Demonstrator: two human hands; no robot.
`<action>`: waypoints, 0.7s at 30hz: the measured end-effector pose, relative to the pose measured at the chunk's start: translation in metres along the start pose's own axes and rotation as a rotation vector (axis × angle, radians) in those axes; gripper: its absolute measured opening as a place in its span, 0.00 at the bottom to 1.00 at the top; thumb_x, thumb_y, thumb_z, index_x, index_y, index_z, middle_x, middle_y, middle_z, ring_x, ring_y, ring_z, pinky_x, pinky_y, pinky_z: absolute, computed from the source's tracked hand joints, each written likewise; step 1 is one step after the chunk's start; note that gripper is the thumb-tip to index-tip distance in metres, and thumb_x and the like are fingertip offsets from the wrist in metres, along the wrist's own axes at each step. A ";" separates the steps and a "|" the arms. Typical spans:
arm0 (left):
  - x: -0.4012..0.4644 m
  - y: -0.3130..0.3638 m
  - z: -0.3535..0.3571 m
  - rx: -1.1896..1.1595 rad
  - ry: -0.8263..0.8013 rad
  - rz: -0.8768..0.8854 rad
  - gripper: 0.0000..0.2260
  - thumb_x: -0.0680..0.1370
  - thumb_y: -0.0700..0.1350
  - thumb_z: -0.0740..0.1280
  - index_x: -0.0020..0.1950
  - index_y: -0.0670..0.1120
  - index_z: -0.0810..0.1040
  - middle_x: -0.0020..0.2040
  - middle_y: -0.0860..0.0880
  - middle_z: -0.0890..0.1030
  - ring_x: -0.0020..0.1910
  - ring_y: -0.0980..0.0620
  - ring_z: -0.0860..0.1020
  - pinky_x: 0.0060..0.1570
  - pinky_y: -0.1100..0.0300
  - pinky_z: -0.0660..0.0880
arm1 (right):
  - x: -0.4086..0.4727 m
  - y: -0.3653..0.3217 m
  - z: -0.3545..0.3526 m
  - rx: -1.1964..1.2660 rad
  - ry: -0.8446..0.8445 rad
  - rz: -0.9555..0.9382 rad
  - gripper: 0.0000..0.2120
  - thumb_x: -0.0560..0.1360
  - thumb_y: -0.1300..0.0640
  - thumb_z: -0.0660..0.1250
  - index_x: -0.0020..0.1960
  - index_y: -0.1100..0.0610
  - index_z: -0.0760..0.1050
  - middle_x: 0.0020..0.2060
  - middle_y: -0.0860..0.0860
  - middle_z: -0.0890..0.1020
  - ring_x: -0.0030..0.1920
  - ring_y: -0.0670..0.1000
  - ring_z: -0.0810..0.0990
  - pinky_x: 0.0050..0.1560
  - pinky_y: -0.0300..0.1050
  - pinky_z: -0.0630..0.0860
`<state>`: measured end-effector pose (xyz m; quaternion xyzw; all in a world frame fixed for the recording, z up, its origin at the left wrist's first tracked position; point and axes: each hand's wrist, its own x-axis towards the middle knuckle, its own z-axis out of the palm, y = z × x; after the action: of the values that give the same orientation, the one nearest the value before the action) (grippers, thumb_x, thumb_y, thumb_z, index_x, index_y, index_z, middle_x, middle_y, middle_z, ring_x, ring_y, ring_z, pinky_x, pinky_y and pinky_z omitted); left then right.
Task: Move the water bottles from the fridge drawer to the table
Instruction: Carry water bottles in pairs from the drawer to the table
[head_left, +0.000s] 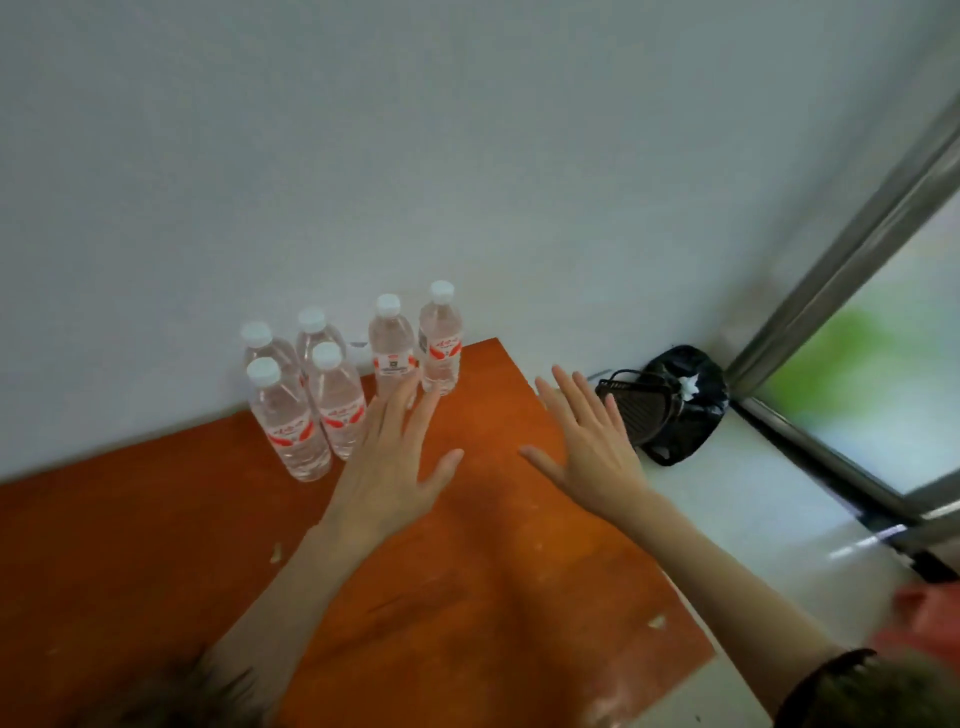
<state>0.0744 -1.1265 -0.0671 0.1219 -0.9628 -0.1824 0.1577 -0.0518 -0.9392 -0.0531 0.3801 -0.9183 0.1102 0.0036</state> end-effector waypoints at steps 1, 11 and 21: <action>0.003 0.020 0.001 0.025 -0.018 0.044 0.33 0.75 0.65 0.49 0.75 0.55 0.42 0.77 0.52 0.42 0.75 0.54 0.40 0.71 0.53 0.45 | -0.018 0.015 -0.012 -0.034 0.025 0.034 0.38 0.73 0.32 0.50 0.76 0.48 0.43 0.77 0.49 0.45 0.76 0.52 0.41 0.75 0.59 0.45; -0.039 0.302 0.046 -0.017 -0.097 0.542 0.35 0.72 0.66 0.44 0.76 0.53 0.48 0.77 0.48 0.48 0.76 0.49 0.43 0.74 0.47 0.45 | -0.288 0.162 -0.130 -0.242 0.229 0.430 0.39 0.71 0.30 0.49 0.76 0.45 0.41 0.77 0.50 0.44 0.76 0.54 0.42 0.73 0.61 0.42; -0.121 0.568 0.108 -0.161 -0.145 0.999 0.32 0.75 0.63 0.49 0.75 0.50 0.54 0.76 0.45 0.56 0.75 0.45 0.52 0.73 0.47 0.48 | -0.556 0.269 -0.198 -0.358 0.318 0.894 0.41 0.69 0.28 0.46 0.76 0.46 0.42 0.77 0.52 0.47 0.76 0.55 0.44 0.72 0.62 0.42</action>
<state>0.0476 -0.5446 0.0278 -0.3788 -0.8949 -0.1665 0.1672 0.1398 -0.3262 0.0358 -0.0781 -0.9839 -0.0018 0.1610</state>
